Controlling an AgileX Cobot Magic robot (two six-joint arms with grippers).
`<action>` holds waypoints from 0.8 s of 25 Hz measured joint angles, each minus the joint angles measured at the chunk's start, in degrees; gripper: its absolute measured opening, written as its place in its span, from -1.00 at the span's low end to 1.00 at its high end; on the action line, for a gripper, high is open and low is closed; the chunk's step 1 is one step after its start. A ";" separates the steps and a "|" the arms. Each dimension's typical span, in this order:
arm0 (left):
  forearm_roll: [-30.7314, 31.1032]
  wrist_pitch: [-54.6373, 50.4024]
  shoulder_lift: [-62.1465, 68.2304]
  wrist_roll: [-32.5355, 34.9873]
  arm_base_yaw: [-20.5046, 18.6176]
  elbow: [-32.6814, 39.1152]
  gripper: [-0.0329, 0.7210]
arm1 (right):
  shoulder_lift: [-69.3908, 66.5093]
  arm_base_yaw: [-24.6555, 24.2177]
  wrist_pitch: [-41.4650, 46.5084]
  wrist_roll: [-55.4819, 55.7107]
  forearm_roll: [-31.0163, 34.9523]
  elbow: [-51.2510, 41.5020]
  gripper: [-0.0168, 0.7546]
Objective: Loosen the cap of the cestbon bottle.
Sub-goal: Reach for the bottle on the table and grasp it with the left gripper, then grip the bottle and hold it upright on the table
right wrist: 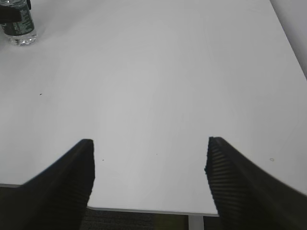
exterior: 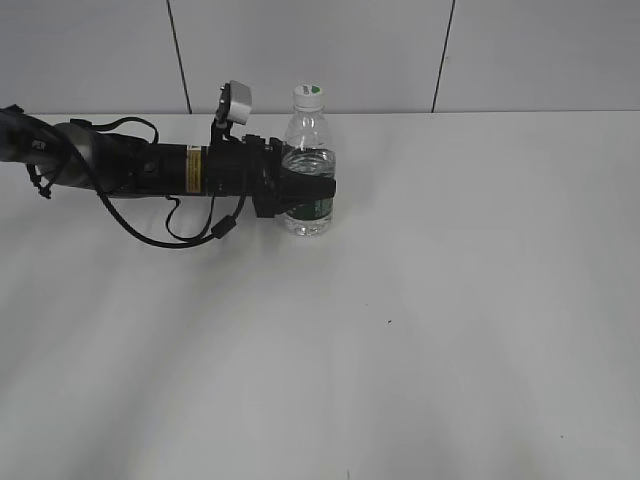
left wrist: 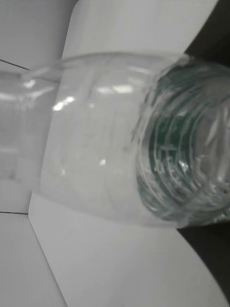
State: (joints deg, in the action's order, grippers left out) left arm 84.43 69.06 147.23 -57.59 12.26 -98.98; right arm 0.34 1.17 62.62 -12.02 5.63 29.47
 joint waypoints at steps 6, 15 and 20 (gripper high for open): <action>-0.45 -0.06 0.00 -0.17 0.00 0.00 0.18 | 0.00 0.00 0.00 0.00 0.00 0.00 0.48; -0.22 -0.17 0.00 -0.07 0.00 0.00 0.18 | 0.00 0.00 0.00 0.00 0.00 0.00 0.48; 4.60 -0.70 -1.77 1.13 0.26 0.00 0.18 | 0.00 0.00 0.00 0.00 0.00 0.00 0.48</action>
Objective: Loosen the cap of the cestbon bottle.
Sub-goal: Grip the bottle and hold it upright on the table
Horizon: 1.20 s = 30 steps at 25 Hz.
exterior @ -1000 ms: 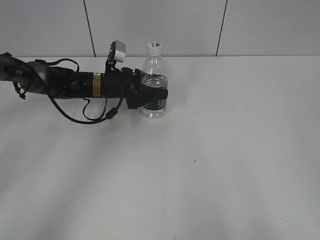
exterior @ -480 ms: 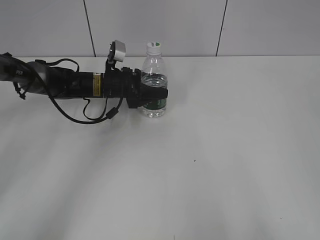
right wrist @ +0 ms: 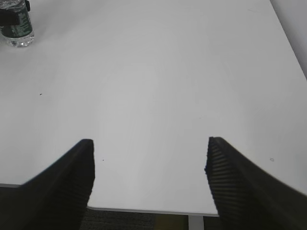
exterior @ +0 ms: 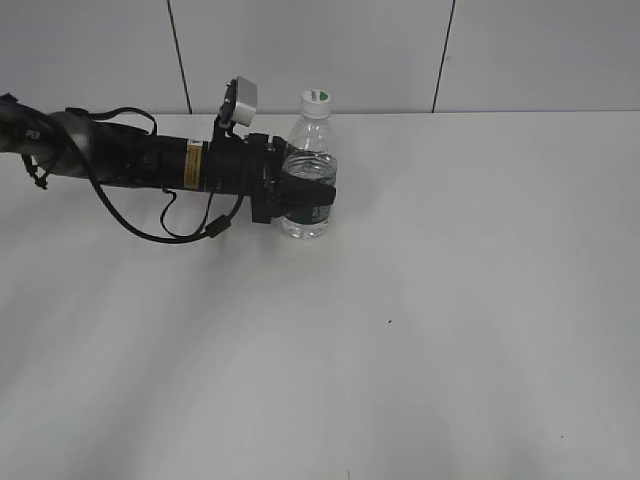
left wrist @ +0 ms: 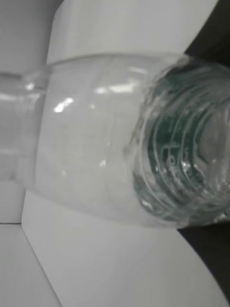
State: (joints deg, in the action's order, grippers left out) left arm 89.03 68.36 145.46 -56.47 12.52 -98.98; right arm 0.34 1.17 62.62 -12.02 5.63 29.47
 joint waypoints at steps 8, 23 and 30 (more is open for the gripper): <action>3.35 -0.41 -1.83 0.17 3.84 0.00 0.18 | 0.00 0.00 0.00 0.00 0.00 0.00 0.48; -1.38 -0.16 -2.28 7.14 7.02 6.47 0.18 | -0.15 0.00 0.00 4.79 1.43 0.12 0.48; -1.45 -0.11 -2.94 9.21 7.02 8.06 0.18 | -14.85 0.00 -0.26 6.23 2.55 5.95 0.48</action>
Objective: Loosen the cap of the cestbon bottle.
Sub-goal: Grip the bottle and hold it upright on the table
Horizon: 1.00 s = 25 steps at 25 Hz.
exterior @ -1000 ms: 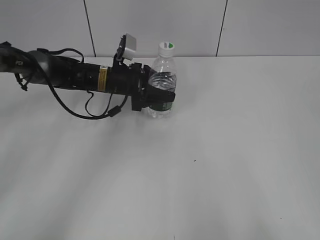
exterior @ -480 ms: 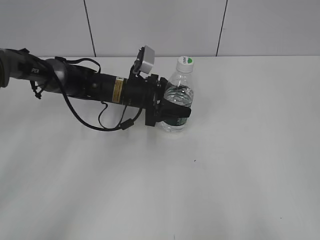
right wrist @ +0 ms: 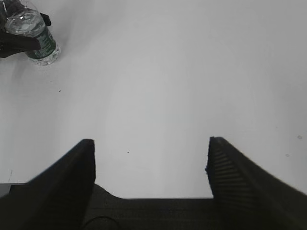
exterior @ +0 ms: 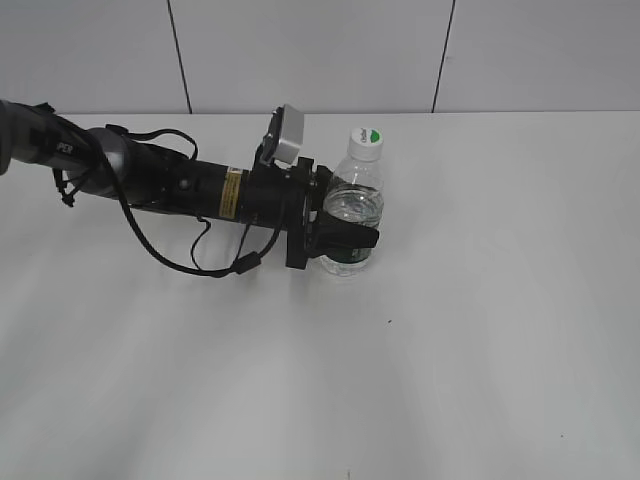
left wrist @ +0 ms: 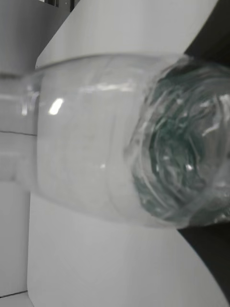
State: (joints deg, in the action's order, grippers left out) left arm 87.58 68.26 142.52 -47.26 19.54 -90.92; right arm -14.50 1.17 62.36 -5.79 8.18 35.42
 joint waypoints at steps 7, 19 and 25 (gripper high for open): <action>-0.07 0.03 0.00 1.98 0.00 0.00 0.18 | -25.61 0.00 2.49 0.00 2.88 16.17 0.48; -3.99 -0.58 0.00 3.59 0.00 0.02 0.18 | -52.23 0.76 7.26 -1.30 15.26 31.96 0.48; -4.62 -0.65 0.00 3.91 0.00 0.34 0.18 | -62.68 7.76 7.31 3.82 15.26 38.10 0.48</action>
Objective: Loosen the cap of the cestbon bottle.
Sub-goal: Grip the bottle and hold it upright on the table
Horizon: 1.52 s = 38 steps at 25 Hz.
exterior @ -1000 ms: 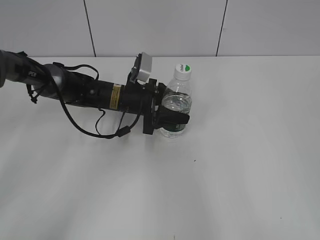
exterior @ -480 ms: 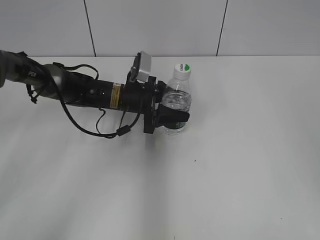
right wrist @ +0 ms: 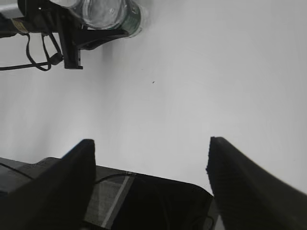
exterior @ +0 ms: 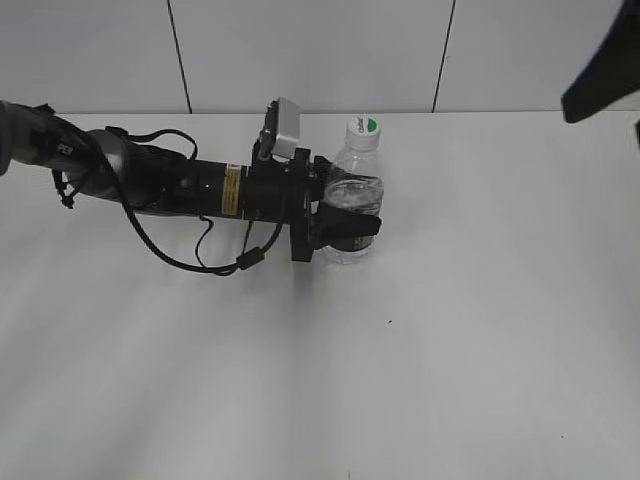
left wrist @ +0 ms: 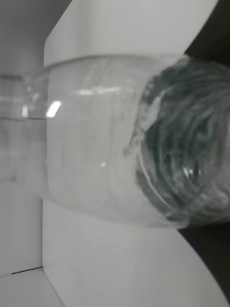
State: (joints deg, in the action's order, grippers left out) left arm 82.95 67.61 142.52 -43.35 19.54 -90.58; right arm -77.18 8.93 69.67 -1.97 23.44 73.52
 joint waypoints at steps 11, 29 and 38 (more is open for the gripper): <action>-4.49 0.77 0.00 3.61 -0.10 4.25 0.18 | -19.29 12.24 0.01 6.59 -1.83 15.01 0.48; -4.49 0.77 0.00 3.61 -0.10 4.25 0.18 | -39.36 18.39 -0.09 8.95 -6.54 35.93 0.38; -4.49 0.78 0.00 3.61 -0.10 4.25 0.18 | -42.23 18.39 -1.54 9.12 -8.01 38.06 0.37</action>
State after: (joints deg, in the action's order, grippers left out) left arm 78.46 68.38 142.52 -39.73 19.44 -86.33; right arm -119.41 27.33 68.13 7.16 15.43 111.58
